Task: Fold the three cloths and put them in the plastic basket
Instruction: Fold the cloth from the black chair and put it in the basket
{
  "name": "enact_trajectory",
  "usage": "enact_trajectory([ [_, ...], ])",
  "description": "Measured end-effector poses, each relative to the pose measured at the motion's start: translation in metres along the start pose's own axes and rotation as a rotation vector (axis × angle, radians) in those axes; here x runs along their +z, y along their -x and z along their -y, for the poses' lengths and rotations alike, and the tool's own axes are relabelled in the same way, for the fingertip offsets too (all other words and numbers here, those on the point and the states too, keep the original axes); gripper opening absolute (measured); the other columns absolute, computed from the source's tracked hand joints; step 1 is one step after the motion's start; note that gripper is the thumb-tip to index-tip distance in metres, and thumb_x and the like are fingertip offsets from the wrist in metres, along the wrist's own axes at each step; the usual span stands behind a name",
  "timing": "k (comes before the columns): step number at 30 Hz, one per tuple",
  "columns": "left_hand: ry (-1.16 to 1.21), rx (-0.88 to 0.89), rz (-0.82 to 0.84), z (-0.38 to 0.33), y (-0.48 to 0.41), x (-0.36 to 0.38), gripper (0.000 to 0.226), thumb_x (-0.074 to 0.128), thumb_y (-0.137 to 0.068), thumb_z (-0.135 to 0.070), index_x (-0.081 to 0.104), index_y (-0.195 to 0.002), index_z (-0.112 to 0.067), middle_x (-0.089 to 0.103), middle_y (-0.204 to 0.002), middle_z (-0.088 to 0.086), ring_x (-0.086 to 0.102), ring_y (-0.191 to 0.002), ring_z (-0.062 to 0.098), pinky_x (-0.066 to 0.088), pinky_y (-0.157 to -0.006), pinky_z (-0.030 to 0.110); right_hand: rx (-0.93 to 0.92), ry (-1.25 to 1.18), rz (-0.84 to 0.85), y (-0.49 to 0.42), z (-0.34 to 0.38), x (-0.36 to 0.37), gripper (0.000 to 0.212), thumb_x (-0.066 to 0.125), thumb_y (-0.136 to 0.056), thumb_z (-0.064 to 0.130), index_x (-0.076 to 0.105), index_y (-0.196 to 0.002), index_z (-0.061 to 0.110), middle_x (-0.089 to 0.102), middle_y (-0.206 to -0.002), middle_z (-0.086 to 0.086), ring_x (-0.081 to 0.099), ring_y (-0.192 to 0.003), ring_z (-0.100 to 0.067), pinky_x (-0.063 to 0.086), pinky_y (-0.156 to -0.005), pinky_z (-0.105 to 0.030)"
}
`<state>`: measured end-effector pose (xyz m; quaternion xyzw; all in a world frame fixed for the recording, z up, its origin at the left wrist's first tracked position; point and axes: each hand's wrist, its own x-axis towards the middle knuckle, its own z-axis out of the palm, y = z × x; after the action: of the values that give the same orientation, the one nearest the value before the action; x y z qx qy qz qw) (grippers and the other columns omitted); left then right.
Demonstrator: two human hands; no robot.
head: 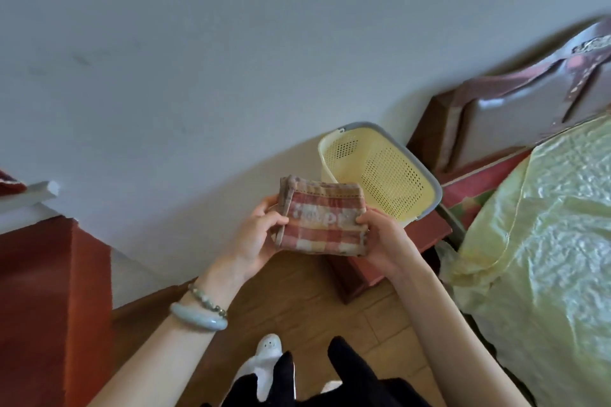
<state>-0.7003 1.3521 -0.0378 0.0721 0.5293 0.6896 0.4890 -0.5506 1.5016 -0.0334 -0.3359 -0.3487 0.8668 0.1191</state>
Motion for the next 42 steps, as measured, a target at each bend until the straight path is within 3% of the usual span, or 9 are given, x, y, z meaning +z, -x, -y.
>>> enact_trajectory([
  [4,-0.047,-0.065,0.106,-0.029,-0.043,-0.014,0.032,0.043,-0.087,0.002,0.057,-0.111,-0.014,0.068,-0.088,0.010,0.069,-0.078,0.022,0.055,-0.056,0.031,-0.050,-0.102,-0.104,-0.029,0.002,0.012,0.031,0.043,-0.085,-0.005,0.055,-0.113,0.000,0.071,-0.085,-0.013,0.071,-0.074,-0.026,0.056,-0.056,-0.035],
  [10,-0.138,-0.191,0.212,-0.039,-0.106,-0.001,0.033,0.044,-0.089,0.001,0.053,-0.119,-0.011,0.066,-0.094,0.011,0.069,-0.079,0.020,0.056,-0.059,0.030,-0.075,-0.191,-0.278,-0.061,0.012,-0.004,0.033,0.047,-0.083,-0.004,0.055,-0.115,0.001,0.067,-0.091,-0.014,0.070,-0.075,-0.026,0.056,-0.055,-0.035],
  [19,-0.351,-0.299,0.241,-0.026,-0.219,0.052,0.038,0.047,-0.088,0.006,0.050,-0.121,-0.012,0.062,-0.107,0.012,0.063,-0.095,0.025,0.055,-0.071,0.035,-0.074,-0.207,-0.452,-0.123,0.046,-0.072,0.031,0.048,-0.084,-0.001,0.056,-0.113,0.006,0.062,-0.101,-0.014,0.061,-0.095,-0.034,0.057,-0.060,-0.040],
  [23,-0.528,-0.384,0.273,-0.014,-0.273,0.077,0.049,0.046,-0.087,0.013,0.044,-0.128,-0.014,0.059,-0.117,0.006,0.060,-0.107,0.025,0.055,-0.075,0.039,-0.057,-0.202,-0.530,-0.149,0.057,-0.104,0.030,0.047,-0.084,-0.003,0.056,-0.110,0.008,0.062,-0.102,-0.013,0.061,-0.097,-0.031,0.055,-0.077,-0.047],
  [28,-0.795,-0.386,0.319,0.008,-0.330,0.096,0.057,0.047,-0.086,0.015,0.035,-0.136,-0.010,0.052,-0.130,0.010,0.054,-0.117,0.027,0.055,-0.078,0.039,0.009,-0.212,-0.628,-0.182,0.062,-0.131,0.033,0.044,-0.085,-0.006,0.053,-0.113,0.008,0.062,-0.096,-0.011,0.062,-0.084,-0.023,0.054,-0.070,-0.038],
  [32,-0.956,-0.408,0.390,0.030,-0.374,0.100,0.060,0.052,-0.084,0.015,0.033,-0.137,-0.007,0.048,-0.135,0.014,0.053,-0.118,0.028,0.053,-0.088,0.048,0.082,-0.235,-0.714,-0.209,0.058,-0.153,0.035,0.041,-0.085,-0.008,0.055,-0.111,0.011,0.061,-0.094,-0.010,0.059,-0.085,-0.025,0.049,-0.088,-0.050],
  [36,-1.070,-0.442,0.441,0.059,-0.410,0.102,0.067,0.055,-0.082,0.014,0.029,-0.141,-0.006,0.042,-0.139,0.014,0.048,-0.117,0.022,0.054,-0.076,0.032,0.174,-0.259,-0.808,-0.235,0.051,-0.177,0.040,0.036,-0.083,-0.012,0.054,-0.109,0.013,0.057,-0.095,-0.012,0.051,-0.090,-0.030,0.048,-0.089,-0.051],
  [40,-1.295,-0.384,0.589,0.087,-0.440,0.106,0.064,0.063,-0.081,0.003,0.033,-0.136,-0.009,0.052,-0.113,0.003,0.052,-0.111,0.020,0.044,-0.078,0.019,0.279,-0.175,-0.937,-0.270,0.039,-0.204,0.045,0.028,-0.082,-0.010,0.054,-0.112,0.010,0.060,-0.112,-0.018,0.055,-0.095,-0.031,0.051,-0.082,-0.046],
  [42,-1.358,-0.422,0.631,0.102,-0.456,0.108,0.058,0.062,-0.082,0.001,0.035,-0.131,-0.013,0.053,-0.101,-0.005,0.056,-0.103,0.018,0.043,-0.070,0.015,0.347,-0.114,-1.004,-0.289,0.031,-0.216,0.042,0.027,-0.086,-0.005,0.053,-0.117,0.008,0.060,-0.113,-0.017,0.056,-0.091,-0.030,0.052,-0.075,-0.042],
])
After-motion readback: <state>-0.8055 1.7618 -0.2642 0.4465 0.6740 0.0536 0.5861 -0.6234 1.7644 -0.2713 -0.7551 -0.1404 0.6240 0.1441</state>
